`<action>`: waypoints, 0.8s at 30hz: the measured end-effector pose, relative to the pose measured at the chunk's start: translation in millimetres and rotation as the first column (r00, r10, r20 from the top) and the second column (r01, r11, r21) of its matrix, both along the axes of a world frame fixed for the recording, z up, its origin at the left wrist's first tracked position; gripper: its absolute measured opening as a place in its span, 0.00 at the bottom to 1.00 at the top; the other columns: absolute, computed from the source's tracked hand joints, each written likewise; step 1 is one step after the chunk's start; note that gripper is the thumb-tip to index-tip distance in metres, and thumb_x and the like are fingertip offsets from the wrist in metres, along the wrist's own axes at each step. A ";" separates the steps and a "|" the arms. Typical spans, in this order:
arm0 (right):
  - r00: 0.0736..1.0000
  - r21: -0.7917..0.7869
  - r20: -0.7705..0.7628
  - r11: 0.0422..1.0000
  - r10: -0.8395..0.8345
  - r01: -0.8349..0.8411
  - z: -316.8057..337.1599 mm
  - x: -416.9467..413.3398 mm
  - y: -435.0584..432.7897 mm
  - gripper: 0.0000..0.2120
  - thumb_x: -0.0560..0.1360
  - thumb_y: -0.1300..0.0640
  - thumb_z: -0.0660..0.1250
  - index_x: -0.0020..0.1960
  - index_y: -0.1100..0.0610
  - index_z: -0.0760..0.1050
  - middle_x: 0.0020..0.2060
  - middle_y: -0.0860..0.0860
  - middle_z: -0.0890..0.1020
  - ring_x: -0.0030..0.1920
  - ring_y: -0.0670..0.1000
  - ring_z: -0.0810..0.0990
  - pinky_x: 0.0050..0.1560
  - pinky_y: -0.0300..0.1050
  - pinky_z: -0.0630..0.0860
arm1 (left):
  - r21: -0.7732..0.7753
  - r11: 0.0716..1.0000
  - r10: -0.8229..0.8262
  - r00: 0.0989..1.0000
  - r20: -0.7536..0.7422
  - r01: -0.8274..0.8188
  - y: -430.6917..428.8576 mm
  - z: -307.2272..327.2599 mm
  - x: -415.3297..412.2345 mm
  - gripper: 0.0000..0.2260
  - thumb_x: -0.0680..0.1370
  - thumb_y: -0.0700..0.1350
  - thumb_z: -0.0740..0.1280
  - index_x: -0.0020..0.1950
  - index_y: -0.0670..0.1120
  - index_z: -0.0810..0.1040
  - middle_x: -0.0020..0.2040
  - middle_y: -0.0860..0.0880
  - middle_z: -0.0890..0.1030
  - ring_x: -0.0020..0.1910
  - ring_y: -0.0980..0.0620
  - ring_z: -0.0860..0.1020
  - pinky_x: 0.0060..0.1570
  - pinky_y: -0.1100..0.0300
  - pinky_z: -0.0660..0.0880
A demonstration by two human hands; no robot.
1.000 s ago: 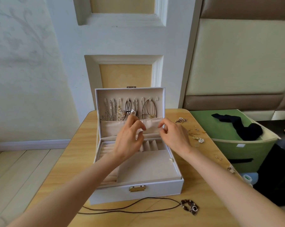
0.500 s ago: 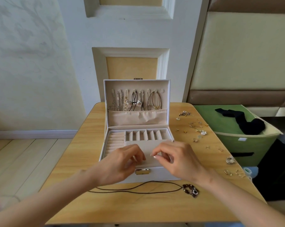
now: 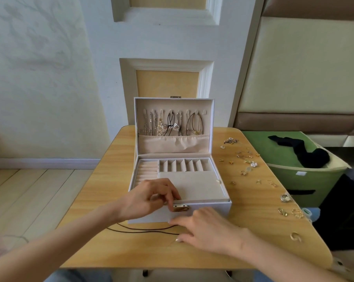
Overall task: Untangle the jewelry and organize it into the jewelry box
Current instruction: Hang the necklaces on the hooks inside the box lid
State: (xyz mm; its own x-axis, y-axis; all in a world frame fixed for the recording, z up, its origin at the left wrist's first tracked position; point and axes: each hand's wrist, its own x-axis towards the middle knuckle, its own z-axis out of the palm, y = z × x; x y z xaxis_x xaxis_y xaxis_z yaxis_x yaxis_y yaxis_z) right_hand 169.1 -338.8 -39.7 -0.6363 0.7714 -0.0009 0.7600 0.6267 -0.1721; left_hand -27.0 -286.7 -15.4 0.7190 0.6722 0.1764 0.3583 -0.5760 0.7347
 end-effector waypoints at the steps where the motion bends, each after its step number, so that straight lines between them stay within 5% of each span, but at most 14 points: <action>1: 1.000 -0.009 0.020 1.000 -0.016 0.016 -1.2 -5.4 -1.3 0.20 0.79 0.48 0.60 0.69 0.51 0.68 0.54 0.57 0.81 0.56 0.57 0.76 0.59 0.49 0.69 | -0.008 1.000 0.001 1.000 0.000 -0.001 -1.1 1.7 0.8 0.15 0.70 0.34 0.60 0.39 0.50 0.82 0.51 0.54 0.79 0.51 0.50 0.78 0.49 0.45 0.73; 5: 0.999 -0.052 -0.028 0.998 -0.044 0.043 3.0 -13.4 -2.9 0.11 0.79 0.53 0.61 0.57 0.56 0.76 0.50 0.55 0.82 0.51 0.55 0.78 0.56 0.47 0.70 | -0.008 1.000 0.003 1.000 -0.020 -0.003 -4.3 5.3 1.5 0.11 0.71 0.35 0.60 0.40 0.45 0.81 0.52 0.53 0.79 0.53 0.53 0.77 0.52 0.53 0.74; 11: 0.997 -0.023 -0.068 1.000 -0.021 0.020 2.8 -6.4 -8.9 0.10 0.78 0.57 0.60 0.55 0.58 0.77 0.45 0.53 0.83 0.44 0.51 0.79 0.52 0.42 0.70 | 0.000 1.000 0.002 0.999 -0.053 -0.002 -5.5 8.7 5.3 0.10 0.72 0.36 0.61 0.41 0.46 0.81 0.51 0.55 0.79 0.51 0.51 0.77 0.51 0.51 0.73; 15: 0.956 -0.103 -0.268 0.990 -0.121 0.096 21.2 5.2 -5.3 0.06 0.75 0.56 0.67 0.49 0.57 0.79 0.21 0.42 0.75 0.27 0.44 0.70 0.36 0.25 0.62 | 0.160 0.987 0.009 0.998 -0.062 0.001 -7.4 8.7 11.8 0.07 0.72 0.41 0.63 0.43 0.47 0.81 0.53 0.56 0.78 0.54 0.58 0.73 0.56 0.65 0.68; 19: 0.805 -0.232 -0.546 0.965 -0.232 0.121 51.3 20.8 3.0 0.02 0.74 0.60 0.69 0.43 0.58 0.78 0.17 0.45 0.66 0.20 0.43 0.63 0.28 0.32 0.65 | 0.134 0.991 0.019 0.998 -0.053 -0.011 -10.2 13.3 19.9 0.07 0.74 0.51 0.70 0.48 0.50 0.77 0.47 0.59 0.78 0.49 0.62 0.75 0.51 0.70 0.68; 24: 0.679 -0.262 -0.694 0.962 -0.239 0.070 71.4 26.7 17.6 0.03 0.74 0.61 0.69 0.43 0.60 0.77 0.19 0.49 0.72 0.19 0.45 0.67 0.29 0.38 0.69 | 0.117 0.993 0.036 0.999 -0.020 -0.034 -8.9 18.4 42.3 0.08 0.73 0.49 0.72 0.44 0.54 0.73 0.35 0.54 0.78 0.33 0.60 0.74 0.35 0.69 0.68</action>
